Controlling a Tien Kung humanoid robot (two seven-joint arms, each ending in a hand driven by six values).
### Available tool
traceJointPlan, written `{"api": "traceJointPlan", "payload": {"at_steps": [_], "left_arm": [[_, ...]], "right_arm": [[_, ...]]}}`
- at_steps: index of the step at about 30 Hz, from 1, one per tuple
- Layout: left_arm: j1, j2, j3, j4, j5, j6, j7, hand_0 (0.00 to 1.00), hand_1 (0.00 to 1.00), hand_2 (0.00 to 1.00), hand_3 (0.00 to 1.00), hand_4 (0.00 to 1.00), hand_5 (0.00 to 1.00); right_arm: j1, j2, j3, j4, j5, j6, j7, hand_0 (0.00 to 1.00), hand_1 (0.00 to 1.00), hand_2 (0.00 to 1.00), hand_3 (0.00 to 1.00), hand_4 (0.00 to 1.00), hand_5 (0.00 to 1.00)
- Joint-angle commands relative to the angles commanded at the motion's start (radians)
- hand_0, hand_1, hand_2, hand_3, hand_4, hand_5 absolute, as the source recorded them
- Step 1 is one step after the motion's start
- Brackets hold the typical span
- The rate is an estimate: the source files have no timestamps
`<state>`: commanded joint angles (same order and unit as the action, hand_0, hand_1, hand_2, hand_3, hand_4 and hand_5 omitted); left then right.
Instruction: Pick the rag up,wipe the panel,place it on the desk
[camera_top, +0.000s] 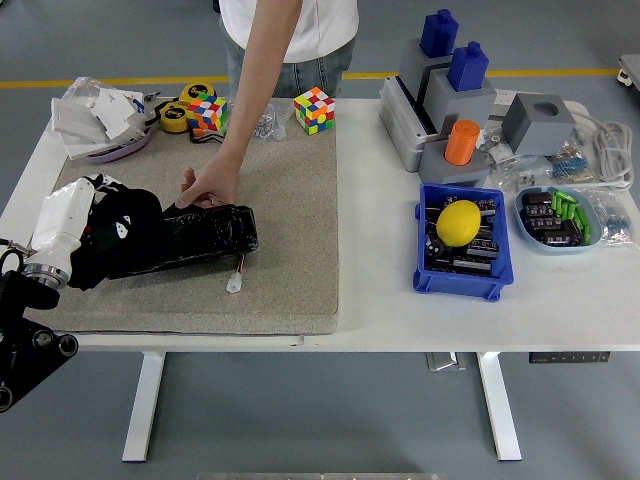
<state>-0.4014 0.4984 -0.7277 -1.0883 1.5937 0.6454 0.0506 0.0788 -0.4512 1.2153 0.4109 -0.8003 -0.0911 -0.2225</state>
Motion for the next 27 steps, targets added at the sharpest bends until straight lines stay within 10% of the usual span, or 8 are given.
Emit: {"api": "traceJointPlan", "payload": {"at_steps": [27], "left_arm": [[-0.125, -0.072, 0.181, -0.036, -0.034, 0.0, 0.011, 0.203, 0.139, 0.55, 0.555, 0.457, 0.002]], "right_arm": [[0.007, -0.011, -0.024, 0.002, 0.005, 0.001, 0.001, 0.759, 0.625, 0.696, 0.603, 0.981, 0.592]]}}
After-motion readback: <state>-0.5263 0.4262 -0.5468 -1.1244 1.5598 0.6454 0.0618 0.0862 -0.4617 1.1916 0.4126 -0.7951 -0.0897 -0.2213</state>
